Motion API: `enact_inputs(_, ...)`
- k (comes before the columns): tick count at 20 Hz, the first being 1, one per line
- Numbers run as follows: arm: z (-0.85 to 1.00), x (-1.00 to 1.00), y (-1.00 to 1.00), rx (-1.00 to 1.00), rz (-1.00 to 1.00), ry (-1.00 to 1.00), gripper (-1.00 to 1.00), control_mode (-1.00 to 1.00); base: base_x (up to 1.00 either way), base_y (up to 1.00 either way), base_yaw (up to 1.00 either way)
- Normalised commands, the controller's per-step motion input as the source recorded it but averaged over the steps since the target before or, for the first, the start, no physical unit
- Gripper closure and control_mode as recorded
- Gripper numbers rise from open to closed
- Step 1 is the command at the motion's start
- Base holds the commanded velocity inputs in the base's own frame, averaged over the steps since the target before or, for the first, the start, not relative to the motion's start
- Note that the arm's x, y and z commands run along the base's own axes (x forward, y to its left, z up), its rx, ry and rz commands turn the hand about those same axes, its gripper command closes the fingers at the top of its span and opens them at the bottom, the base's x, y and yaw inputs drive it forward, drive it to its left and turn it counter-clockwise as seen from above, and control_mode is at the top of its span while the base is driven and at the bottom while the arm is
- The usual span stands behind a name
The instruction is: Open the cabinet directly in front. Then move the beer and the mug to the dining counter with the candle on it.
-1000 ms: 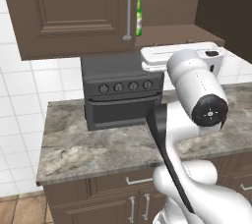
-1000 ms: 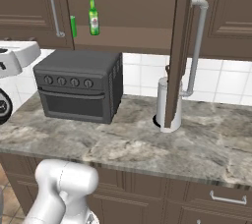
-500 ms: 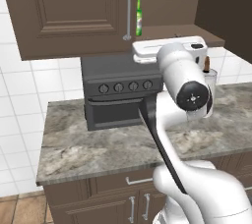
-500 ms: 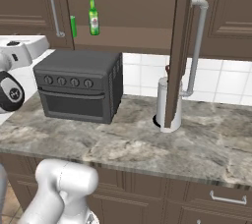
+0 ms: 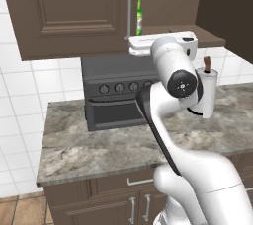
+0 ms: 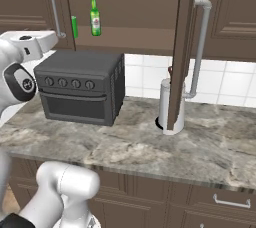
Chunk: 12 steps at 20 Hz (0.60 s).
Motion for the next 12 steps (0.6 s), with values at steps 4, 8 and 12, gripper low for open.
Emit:
enact_inputs(4,0.00,0.37,0.17,0.00,0.00,0.00,-1.00,-1.00,0.00,0.00,0.00)
enact_inputs(8,0.00,0.38,0.29,0.00,0.00,0.00,-1.00,-1.00,0.00,0.00,0.00)
enact_inputs(12,0.00,0.43,0.21,0.00,0.00,0.00,-1.00,-1.00,0.00,0.00,0.00)
